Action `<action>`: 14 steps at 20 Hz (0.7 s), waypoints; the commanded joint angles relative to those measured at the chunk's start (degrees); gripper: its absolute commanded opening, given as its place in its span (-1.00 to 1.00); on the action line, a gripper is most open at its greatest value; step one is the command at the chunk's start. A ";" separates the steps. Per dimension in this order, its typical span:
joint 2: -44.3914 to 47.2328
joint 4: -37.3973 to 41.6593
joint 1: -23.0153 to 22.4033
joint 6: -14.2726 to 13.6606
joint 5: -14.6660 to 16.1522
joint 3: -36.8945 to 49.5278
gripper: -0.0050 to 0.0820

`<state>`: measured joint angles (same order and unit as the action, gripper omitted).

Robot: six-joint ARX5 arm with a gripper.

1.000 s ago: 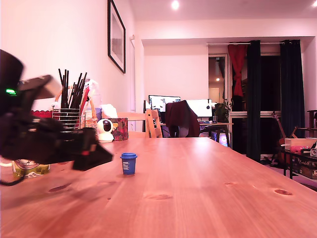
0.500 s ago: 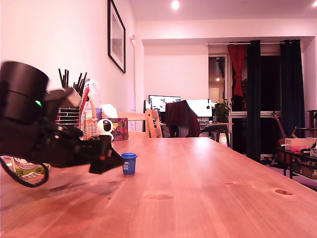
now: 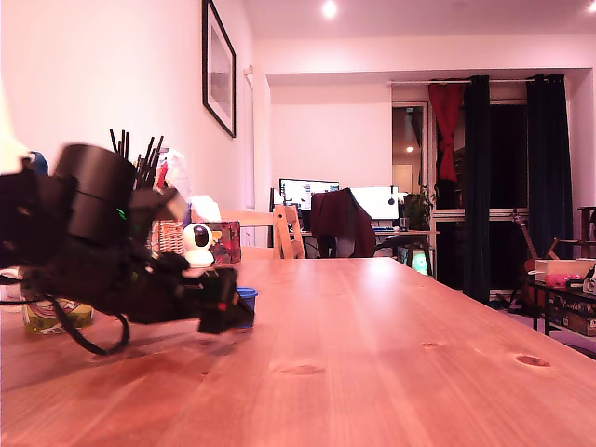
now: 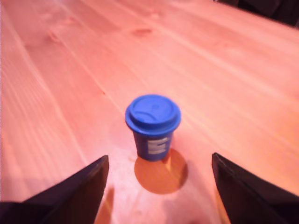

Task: Pick the coffee capsule and then drop it inside the coffee cup in front of you

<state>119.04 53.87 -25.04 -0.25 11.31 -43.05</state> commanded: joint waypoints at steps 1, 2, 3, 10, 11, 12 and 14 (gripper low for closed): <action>1.75 -1.05 0.17 -0.24 0.28 -1.88 0.58; 2.29 -1.84 0.17 -0.26 0.28 -2.89 0.58; 2.60 -2.29 0.17 -0.24 0.28 -3.76 0.58; 5.05 -7.69 0.17 -0.26 0.46 -9.53 0.58; 5.07 -7.65 0.17 -0.26 0.46 -9.73 0.58; 5.07 -7.67 0.17 -0.28 0.46 -9.86 0.58; 5.07 -7.93 0.17 -0.26 0.48 -9.90 0.58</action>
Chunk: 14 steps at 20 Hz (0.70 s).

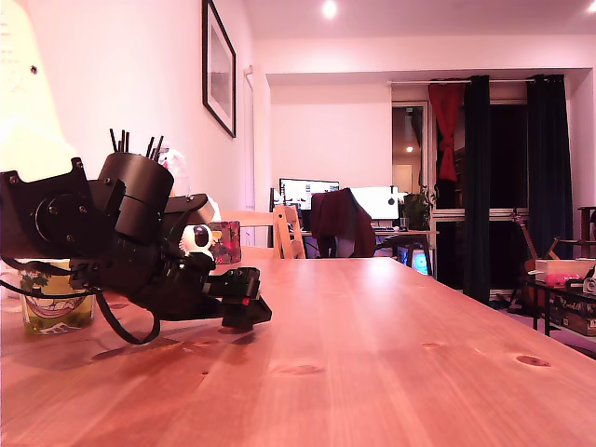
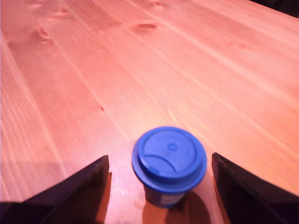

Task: Pick the coffee capsule and then drop it inside the coffee cup in front of you

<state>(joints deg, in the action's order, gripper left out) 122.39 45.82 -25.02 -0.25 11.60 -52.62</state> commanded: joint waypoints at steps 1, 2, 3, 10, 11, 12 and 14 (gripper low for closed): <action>1.70 -0.28 0.15 -0.26 0.20 -0.33 0.58; 1.70 -0.92 0.15 -0.24 0.20 -0.33 0.58; 1.73 -1.40 0.15 -0.26 0.20 -0.33 0.57; 1.70 -1.05 0.15 -0.26 0.15 -0.35 -0.68; 1.70 -0.81 0.15 -0.26 0.15 -0.35 -0.68; 1.70 -0.76 0.15 -0.26 0.15 -0.35 -0.68; 1.68 -0.61 0.24 -0.26 0.15 -0.35 -0.68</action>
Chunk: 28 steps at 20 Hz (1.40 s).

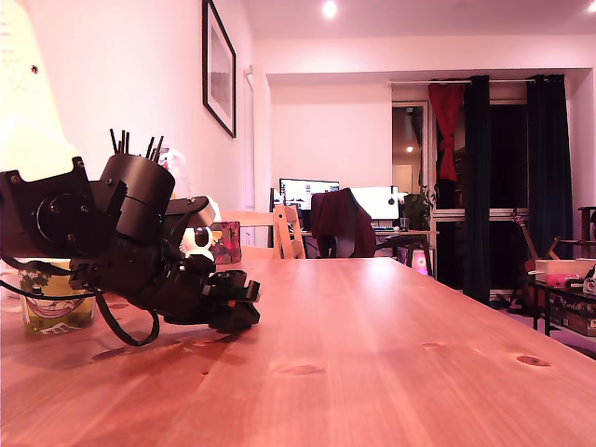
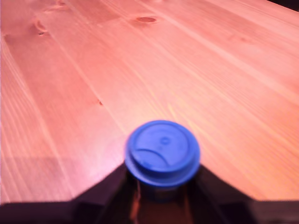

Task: Pick the coffee capsule and then drop it inside the coffee cup in front of you

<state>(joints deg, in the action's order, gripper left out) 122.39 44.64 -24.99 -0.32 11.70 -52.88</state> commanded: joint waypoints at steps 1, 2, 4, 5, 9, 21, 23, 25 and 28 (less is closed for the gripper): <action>1.66 0.57 0.24 -0.20 0.04 -0.09 -0.68; 1.57 0.50 0.24 -0.20 0.04 -0.09 -0.68; 0.90 -0.35 0.24 -0.17 0.04 -0.09 -0.68; 0.00 -1.49 0.24 -0.20 0.04 -0.09 -0.68; -5.16 -8.55 0.31 -0.13 0.04 -0.09 -0.68; -19.76 -29.81 1.53 -0.17 0.02 -0.07 -0.68; -21.42 -31.50 2.08 -0.17 -0.11 -0.07 -0.68; -22.67 -32.85 2.62 -0.15 -0.17 -0.07 -0.68; -23.96 -35.10 3.32 -0.15 -0.24 0.00 -0.68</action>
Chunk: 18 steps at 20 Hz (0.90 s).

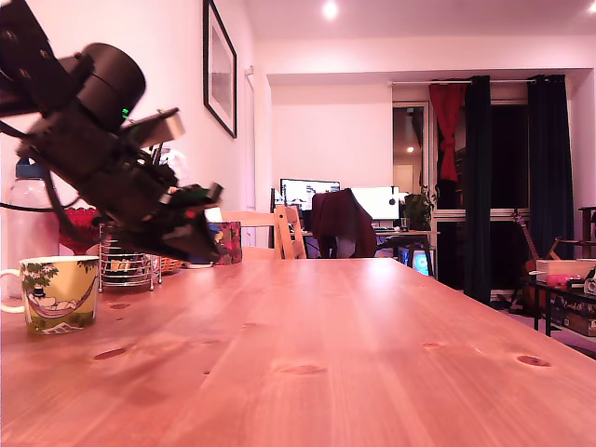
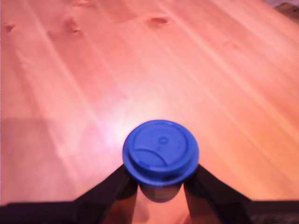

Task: Pick the coffee capsule and then drop it inside the coffee cup in front of you

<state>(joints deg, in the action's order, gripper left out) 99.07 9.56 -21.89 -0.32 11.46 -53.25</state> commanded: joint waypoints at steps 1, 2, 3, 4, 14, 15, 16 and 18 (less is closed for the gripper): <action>-1.05 -0.66 0.28 -0.15 -0.24 0.44 -0.68; -1.51 -0.98 0.31 -0.17 -0.57 0.48 -0.68; -2.12 -0.94 0.31 -0.15 -0.76 0.76 -0.68; -2.99 -0.50 0.31 -0.15 -1.38 1.40 -0.68; -10.69 -2.82 4.70 1.01 -2.95 5.16 -0.68; -11.69 -3.67 5.46 1.01 -2.95 5.18 -0.68; -12.61 -4.22 6.25 0.98 -2.93 5.20 -0.68; -14.38 -5.57 7.72 0.96 -2.93 5.25 -0.68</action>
<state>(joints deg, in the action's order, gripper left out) 85.60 3.95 -14.55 0.51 8.49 -49.36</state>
